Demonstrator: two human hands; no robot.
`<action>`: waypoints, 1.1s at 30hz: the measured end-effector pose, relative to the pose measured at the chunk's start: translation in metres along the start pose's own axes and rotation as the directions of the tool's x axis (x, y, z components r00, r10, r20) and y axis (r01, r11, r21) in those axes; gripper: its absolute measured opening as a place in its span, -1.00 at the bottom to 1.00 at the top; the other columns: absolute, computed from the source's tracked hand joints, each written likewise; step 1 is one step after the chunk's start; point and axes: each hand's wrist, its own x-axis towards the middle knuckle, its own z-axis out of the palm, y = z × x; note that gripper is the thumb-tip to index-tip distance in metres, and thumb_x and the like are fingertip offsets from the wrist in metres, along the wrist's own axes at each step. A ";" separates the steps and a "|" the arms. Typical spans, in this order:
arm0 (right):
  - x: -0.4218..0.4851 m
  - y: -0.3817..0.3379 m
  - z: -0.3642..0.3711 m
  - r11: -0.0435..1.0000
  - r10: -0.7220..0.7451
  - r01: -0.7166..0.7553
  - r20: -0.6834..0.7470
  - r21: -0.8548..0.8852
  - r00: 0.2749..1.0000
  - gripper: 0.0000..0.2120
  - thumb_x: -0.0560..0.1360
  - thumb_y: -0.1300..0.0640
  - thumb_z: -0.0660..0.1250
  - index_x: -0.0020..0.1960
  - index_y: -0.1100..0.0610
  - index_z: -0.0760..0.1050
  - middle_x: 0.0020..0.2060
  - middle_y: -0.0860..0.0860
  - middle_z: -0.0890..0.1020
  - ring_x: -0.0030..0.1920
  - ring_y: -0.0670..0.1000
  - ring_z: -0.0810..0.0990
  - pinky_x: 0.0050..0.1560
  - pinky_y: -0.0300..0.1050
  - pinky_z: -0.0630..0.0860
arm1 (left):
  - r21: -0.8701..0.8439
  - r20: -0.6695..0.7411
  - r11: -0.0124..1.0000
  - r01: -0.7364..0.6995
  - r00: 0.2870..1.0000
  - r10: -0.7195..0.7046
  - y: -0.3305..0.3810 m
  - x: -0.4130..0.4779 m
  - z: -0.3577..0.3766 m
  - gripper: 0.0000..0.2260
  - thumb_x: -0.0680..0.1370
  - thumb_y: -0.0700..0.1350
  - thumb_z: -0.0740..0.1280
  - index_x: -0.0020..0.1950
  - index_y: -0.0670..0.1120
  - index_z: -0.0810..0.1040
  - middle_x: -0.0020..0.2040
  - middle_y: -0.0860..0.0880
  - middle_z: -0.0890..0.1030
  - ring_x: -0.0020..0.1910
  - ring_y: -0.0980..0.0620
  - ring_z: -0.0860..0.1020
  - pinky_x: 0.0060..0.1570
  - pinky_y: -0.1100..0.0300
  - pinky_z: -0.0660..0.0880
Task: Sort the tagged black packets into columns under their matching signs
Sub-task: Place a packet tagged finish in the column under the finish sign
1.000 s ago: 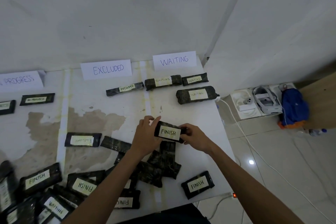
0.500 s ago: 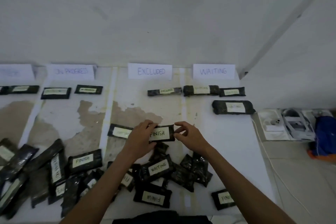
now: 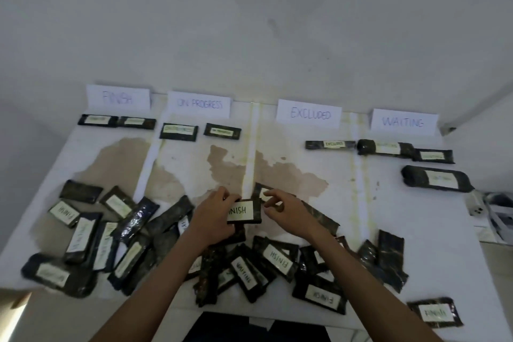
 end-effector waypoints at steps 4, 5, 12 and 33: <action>0.015 -0.028 0.036 0.995 -0.057 0.063 0.079 -0.081 0.995 -0.65 0.53 0.09 0.29 0.31 0.05 0.39 -0.02 -0.08 0.55 -0.18 -0.15 0.54 -0.11 -0.21 0.51 | -0.010 -0.046 0.997 0.072 0.996 -0.073 -0.041 -0.026 -0.014 -0.44 0.29 -0.09 0.45 0.27 -0.08 0.41 0.10 -0.09 0.42 0.03 -0.09 0.44 -0.15 0.01 0.52; 0.019 -0.033 0.044 0.991 -0.071 0.081 0.095 -0.103 0.993 -0.65 0.54 0.08 0.28 0.31 0.04 0.38 -0.01 -0.08 0.55 -0.20 -0.14 0.53 -0.12 -0.18 0.49 | -0.016 -0.058 0.996 0.090 0.994 -0.091 -0.050 -0.032 -0.017 -0.44 0.29 -0.09 0.45 0.27 -0.10 0.42 0.10 -0.10 0.42 0.03 -0.10 0.44 -0.14 0.00 0.52; 0.049 -0.078 0.099 0.961 -0.170 0.199 0.157 -0.194 0.973 -0.64 0.51 0.13 0.29 0.30 0.09 0.40 0.05 0.03 0.55 -0.11 -0.02 0.51 -0.06 -0.15 0.48 | 0.035 -0.102 0.973 0.230 0.969 -0.225 -0.118 -0.061 -0.042 -0.45 0.30 -0.10 0.47 0.26 -0.13 0.43 0.10 -0.13 0.44 0.01 -0.16 0.47 -0.14 -0.05 0.53; 0.230 -0.148 0.251 0.755 -0.314 0.291 0.065 -0.588 0.947 -0.55 0.43 0.20 0.31 0.31 0.21 0.43 0.38 0.26 0.35 0.41 0.24 0.28 0.40 0.23 0.21 | 0.150 -0.181 0.977 0.150 0.976 -0.122 -0.357 0.035 -0.098 -0.45 0.36 -0.40 0.36 0.34 -0.27 0.37 0.18 -0.27 0.47 0.12 -0.27 0.46 -0.02 -0.10 0.48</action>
